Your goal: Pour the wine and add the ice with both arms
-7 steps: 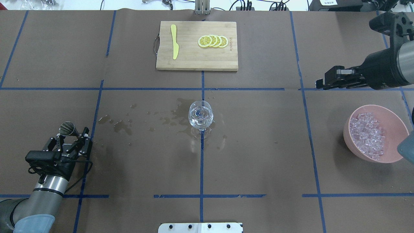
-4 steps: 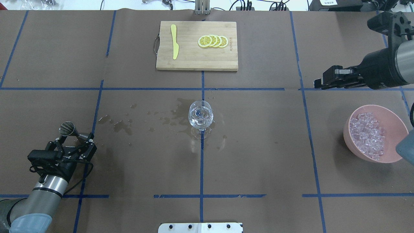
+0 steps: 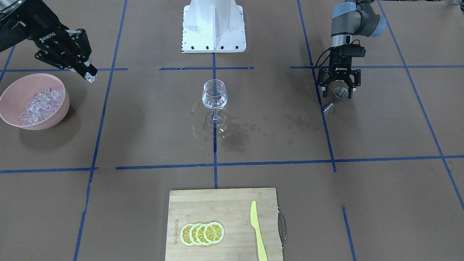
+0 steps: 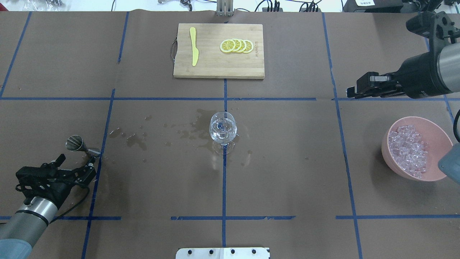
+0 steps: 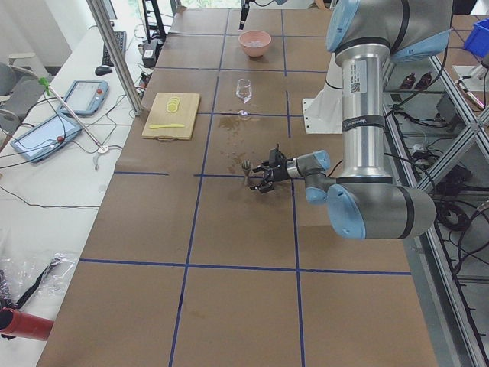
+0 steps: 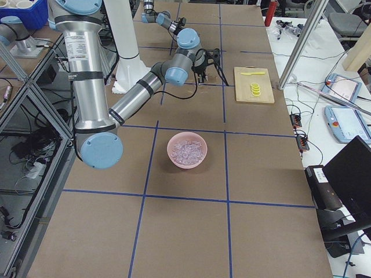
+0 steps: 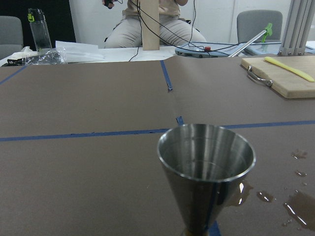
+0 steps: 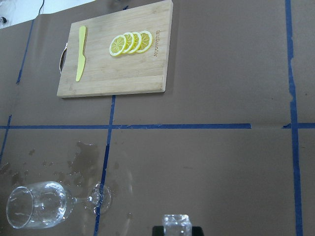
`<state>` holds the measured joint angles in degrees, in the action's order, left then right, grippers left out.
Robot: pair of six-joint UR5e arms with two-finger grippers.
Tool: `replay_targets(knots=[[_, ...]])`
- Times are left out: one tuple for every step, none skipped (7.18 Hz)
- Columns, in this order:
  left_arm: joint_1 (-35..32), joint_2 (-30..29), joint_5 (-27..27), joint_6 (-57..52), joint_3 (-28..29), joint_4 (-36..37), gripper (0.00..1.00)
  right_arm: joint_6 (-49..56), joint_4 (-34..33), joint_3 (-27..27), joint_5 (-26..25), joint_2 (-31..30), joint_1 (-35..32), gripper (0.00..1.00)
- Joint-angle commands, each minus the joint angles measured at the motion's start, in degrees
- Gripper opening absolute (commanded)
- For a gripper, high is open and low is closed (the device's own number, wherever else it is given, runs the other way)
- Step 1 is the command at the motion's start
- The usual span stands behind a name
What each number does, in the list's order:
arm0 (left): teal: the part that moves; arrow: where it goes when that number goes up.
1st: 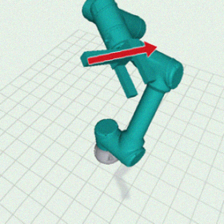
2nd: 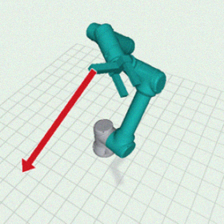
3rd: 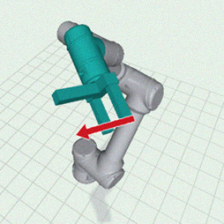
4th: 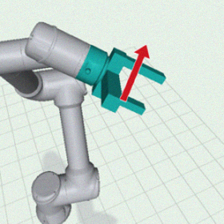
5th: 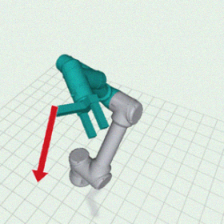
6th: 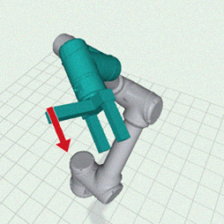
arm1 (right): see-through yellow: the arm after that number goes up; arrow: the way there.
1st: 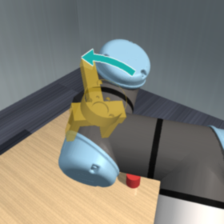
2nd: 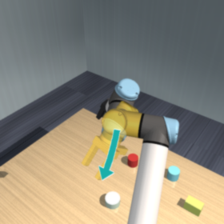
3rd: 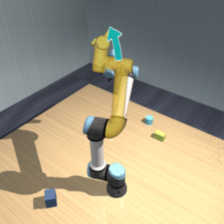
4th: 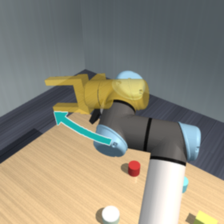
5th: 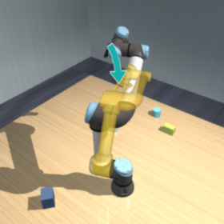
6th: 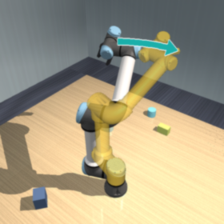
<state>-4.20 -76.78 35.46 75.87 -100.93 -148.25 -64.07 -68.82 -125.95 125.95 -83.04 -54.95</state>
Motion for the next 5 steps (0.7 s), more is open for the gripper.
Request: replay_targets(knots=[[2.96, 2.51, 1.62, 0.06, -2.34, 0.16, 1.00, 0.00, 0.00, 0.00, -0.09, 0.95, 0.28, 0.00], [3.67, 2.86, 3.37, 0.06, -3.65, 0.16, 1.00, 0.00, 0.00, 0.09, -0.35, 1.13, 0.45, 0.00], [4.20, 5.13, 5.65, 0.06, -5.75, 0.16, 1.00, 0.00, 0.00, 0.35, -0.44, 2.26, 0.98, 0.00], [4.55, 7.50, 8.37, 0.15, -9.25, 0.16, 1.00, 0.00, 0.00, 1.22, -0.96, 4.01, 1.94, 0.00], [4.81, 9.53, 11.18, 0.15, -11.64, 0.16, 1.00, 0.00, -0.17, 2.01, -2.18, 5.95, 3.17, 0.00]])
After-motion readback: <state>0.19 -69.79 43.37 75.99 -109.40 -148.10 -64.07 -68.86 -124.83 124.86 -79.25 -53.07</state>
